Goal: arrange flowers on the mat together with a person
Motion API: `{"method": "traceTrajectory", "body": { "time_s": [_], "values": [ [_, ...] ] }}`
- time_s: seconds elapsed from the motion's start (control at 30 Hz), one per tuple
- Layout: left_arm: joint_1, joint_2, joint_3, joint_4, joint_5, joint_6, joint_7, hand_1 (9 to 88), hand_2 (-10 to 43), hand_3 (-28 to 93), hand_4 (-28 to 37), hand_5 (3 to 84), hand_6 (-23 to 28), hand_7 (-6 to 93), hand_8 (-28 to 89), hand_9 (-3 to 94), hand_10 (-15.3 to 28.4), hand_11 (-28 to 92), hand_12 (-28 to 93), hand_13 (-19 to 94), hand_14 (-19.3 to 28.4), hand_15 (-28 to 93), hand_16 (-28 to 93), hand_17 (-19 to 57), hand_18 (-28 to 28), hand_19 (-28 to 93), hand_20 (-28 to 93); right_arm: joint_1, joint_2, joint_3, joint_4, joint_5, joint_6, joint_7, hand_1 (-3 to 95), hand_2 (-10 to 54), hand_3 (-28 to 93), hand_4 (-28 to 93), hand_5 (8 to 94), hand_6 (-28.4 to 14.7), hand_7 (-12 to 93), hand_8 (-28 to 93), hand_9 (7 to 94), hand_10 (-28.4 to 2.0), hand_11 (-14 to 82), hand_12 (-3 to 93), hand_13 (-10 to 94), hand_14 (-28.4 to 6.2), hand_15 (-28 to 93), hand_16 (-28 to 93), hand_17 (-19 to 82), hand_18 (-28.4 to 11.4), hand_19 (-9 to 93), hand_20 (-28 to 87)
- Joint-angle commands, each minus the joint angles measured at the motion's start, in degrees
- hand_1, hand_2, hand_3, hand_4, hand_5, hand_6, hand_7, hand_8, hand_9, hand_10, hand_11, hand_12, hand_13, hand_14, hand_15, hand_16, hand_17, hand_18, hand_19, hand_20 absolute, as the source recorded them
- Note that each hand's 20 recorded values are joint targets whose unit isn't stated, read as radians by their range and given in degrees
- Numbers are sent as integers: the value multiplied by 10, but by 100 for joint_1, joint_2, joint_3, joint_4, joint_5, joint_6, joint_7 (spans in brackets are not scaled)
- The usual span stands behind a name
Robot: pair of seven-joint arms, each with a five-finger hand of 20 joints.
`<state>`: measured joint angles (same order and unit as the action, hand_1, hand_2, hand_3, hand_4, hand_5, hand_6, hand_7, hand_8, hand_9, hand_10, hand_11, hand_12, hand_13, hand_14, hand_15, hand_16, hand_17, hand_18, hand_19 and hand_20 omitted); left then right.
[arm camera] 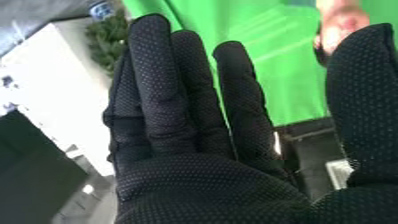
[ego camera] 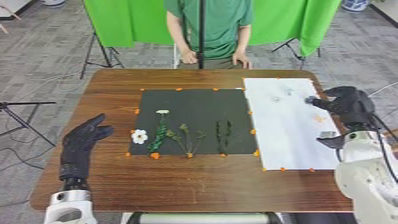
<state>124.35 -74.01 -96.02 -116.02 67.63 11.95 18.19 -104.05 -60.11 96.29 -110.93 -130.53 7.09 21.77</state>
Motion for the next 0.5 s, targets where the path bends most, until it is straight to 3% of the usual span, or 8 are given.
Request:
{"method": "traceTrajectory", "body": {
  "time_s": [0.03, 0.5],
  "values": [
    [97, -40, -13, -3, -24, -47, -57, 255, -8, 708, -206, 522, 30, 132, -59, 567, 156, 207, 152, 500, 185, 232, -17, 156, 134, 138, 226, 202, 220, -192, 443, -490, -329, 211, 308, -95, 681, -182, 567, -6, 160, -93, 590, -177, 280, 288, 598, -164, 554, 246, 231, -213, 555, 424],
    [61, -11, -14, 9, -21, -84, -86, 254, -9, 709, -207, 522, 31, 132, -59, 567, 156, 207, 152, 499, 184, 231, -16, 156, 134, 139, 225, 364, 255, -342, 765, -685, -564, 345, 319, -95, 683, -193, 563, -1, 162, -96, 591, -176, 286, 291, 598, -162, 572, 243, 233, -215, 563, 422]
  ]
}}
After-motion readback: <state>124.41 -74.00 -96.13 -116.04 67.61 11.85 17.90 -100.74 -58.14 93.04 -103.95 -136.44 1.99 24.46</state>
